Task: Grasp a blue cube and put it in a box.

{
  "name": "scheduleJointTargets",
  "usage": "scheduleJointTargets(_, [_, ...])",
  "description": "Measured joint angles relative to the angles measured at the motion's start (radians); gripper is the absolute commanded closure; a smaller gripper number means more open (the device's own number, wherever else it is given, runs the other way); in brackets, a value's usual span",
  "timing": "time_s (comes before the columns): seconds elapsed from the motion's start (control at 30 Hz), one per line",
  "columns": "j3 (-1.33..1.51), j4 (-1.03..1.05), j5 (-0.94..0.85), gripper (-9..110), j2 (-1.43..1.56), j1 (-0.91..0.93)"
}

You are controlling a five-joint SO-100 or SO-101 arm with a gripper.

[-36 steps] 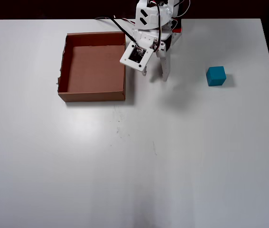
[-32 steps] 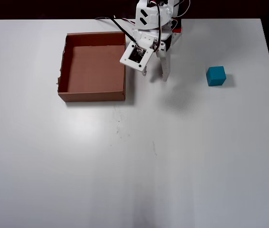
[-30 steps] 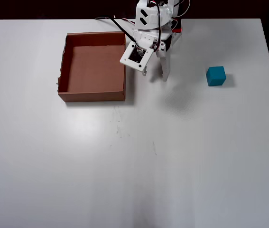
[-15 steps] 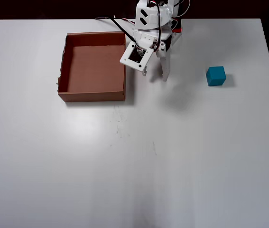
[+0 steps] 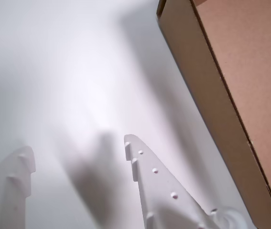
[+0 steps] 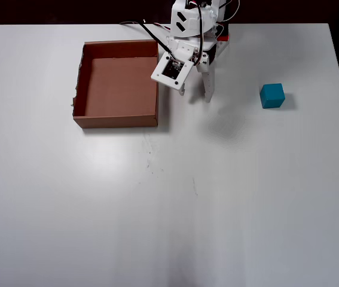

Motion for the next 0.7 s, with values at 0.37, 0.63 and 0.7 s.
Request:
scheduleJointTargets(0.37, [0.000, 0.000, 0.000, 77, 0.000, 0.000])
scheduleJointTargets(0.63, [0.000, 0.000, 0.000, 76, 0.000, 0.000])
scheduleJointTargets(0.7, [0.000, 0.008, 0.000, 76, 0.002, -0.006])
